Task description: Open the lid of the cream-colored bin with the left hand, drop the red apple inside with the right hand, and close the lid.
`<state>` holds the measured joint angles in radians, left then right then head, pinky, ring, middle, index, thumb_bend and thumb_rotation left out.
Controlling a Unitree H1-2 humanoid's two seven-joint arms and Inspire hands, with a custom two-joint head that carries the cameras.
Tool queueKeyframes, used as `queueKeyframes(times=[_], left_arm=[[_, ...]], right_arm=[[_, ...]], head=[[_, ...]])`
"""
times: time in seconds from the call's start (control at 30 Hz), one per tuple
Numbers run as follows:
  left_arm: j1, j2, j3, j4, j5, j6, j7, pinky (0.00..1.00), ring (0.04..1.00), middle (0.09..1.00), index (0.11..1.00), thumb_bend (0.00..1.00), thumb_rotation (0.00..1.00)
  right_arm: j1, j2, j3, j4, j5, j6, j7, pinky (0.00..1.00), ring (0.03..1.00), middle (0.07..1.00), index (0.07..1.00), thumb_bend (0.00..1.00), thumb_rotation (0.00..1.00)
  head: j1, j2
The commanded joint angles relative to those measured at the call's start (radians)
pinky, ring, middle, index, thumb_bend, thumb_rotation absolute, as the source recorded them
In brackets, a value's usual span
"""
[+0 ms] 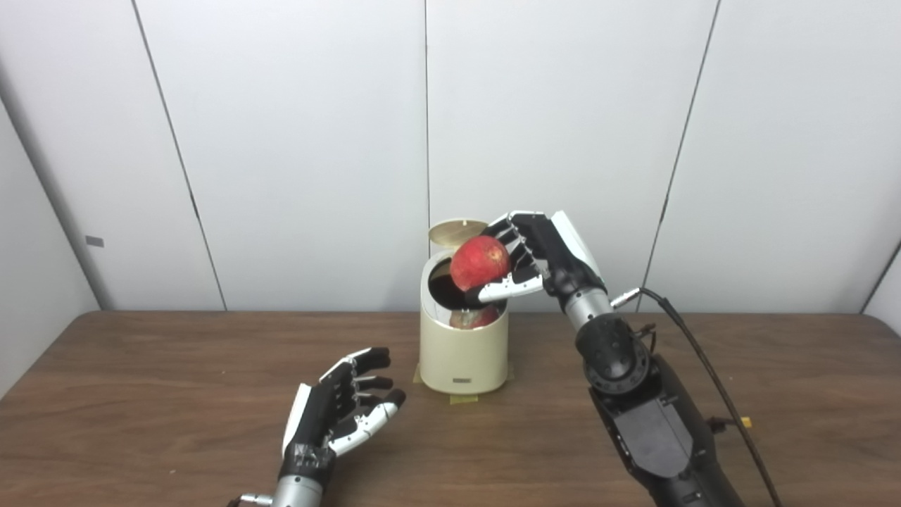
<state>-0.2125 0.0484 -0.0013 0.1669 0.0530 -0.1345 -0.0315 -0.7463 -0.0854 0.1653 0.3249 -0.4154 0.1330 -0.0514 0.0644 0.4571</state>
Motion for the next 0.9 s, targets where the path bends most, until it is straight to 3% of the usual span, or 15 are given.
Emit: queueKeyframes(times=[0.0,0.1,0.17,0.2,0.23,0.3,0.87], left_arm=[[-0.021,-0.009,-0.004,-0.017,-0.005,-0.025,0.006,0.59,0.680,0.767,0.752,0.61,0.15],[-0.021,-0.008,-0.004,-0.016,-0.005,-0.029,0.005,0.59,0.682,0.771,0.753,0.61,0.15],[-0.021,-0.008,-0.004,-0.016,-0.001,-0.029,0.006,0.59,0.682,0.771,0.754,0.60,0.15],[-0.021,-0.008,-0.004,-0.017,0.000,-0.028,0.007,0.59,0.682,0.770,0.754,0.60,0.15],[-0.021,-0.007,-0.004,-0.018,0.001,-0.027,0.008,0.59,0.681,0.769,0.752,0.60,0.14],[-0.021,-0.006,-0.003,-0.015,-0.005,-0.031,0.004,0.59,0.681,0.768,0.751,0.60,0.14],[-0.018,0.001,-0.008,-0.019,0.007,-0.026,0.003,0.60,0.684,0.770,0.752,0.61,0.15]], right_arm=[[-0.056,-0.011,0.010,-0.025,-0.015,-0.038,-0.009,0.27,0.368,0.434,0.530,0.53,0.00],[-0.053,-0.018,0.025,-0.029,-0.036,-0.041,-0.014,0.30,0.414,0.444,0.516,0.53,0.00],[-0.052,-0.019,0.027,-0.031,-0.039,-0.041,-0.015,0.29,0.399,0.529,0.499,0.52,0.11],[-0.051,-0.018,0.027,-0.034,-0.040,-0.037,-0.013,0.29,0.394,0.543,0.564,0.72,0.10],[-0.050,-0.018,0.027,-0.036,-0.041,-0.034,-0.011,0.29,0.394,0.559,0.604,0.82,0.10],[-0.049,-0.018,0.028,-0.040,-0.041,-0.033,-0.006,0.29,0.394,0.580,0.641,0.90,0.10],[-0.045,-0.022,0.027,-0.059,-0.040,-0.018,0.030,0.29,0.387,0.578,0.655,0.94,0.09]], head=[[0.003,0.004],[0.003,0.003],[0.003,0.003],[0.001,0.004],[0.001,0.004],[-0.002,0.004],[-0.004,0.010]])
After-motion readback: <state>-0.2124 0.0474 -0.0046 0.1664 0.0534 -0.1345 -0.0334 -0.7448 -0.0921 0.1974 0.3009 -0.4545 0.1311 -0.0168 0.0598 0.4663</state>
